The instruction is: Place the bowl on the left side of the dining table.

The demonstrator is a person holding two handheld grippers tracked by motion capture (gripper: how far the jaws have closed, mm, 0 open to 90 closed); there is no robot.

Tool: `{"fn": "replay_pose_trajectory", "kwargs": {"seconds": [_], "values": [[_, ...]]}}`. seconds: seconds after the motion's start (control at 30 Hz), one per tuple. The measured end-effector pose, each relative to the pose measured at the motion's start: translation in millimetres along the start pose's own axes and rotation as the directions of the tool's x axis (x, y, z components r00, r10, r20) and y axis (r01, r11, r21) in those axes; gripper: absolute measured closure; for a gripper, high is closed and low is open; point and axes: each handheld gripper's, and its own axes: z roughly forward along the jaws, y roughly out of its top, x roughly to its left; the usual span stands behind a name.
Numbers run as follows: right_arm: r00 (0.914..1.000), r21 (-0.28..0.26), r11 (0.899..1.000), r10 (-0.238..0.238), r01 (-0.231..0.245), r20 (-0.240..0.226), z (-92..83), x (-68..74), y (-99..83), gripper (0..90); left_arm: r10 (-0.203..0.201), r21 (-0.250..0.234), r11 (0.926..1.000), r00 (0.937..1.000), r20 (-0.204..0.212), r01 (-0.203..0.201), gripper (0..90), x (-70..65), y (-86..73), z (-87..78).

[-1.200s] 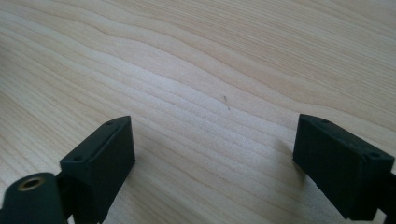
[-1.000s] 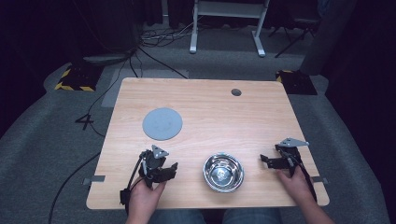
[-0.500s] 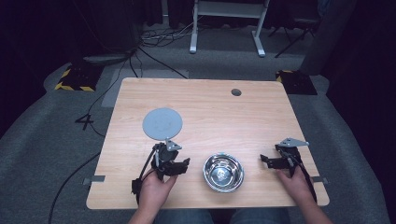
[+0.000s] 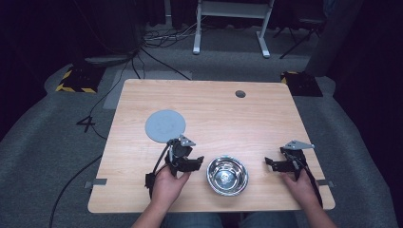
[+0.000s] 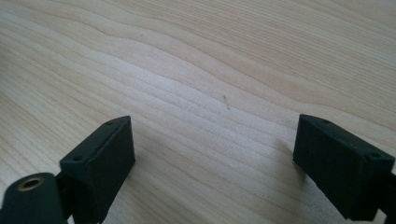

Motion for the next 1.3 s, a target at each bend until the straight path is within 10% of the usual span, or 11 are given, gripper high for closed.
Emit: {"fn": "replay_pose_trajectory", "kwargs": {"seconds": [0.83,1.3], "values": [[1.0000,0.000,1.000,0.000,0.000,0.000,0.0,-0.1,0.0,12.4,0.003,0.078,0.9969,0.9982,0.060,-0.008,42.6,-16.4,20.4,34.5],[1.0000,0.000,1.000,0.000,0.000,0.000,0.0,-0.1,0.0,12.4,0.031,0.207,0.9769,0.9928,0.115,-0.054,53.5,-23.8,14.4,58.5]]}}
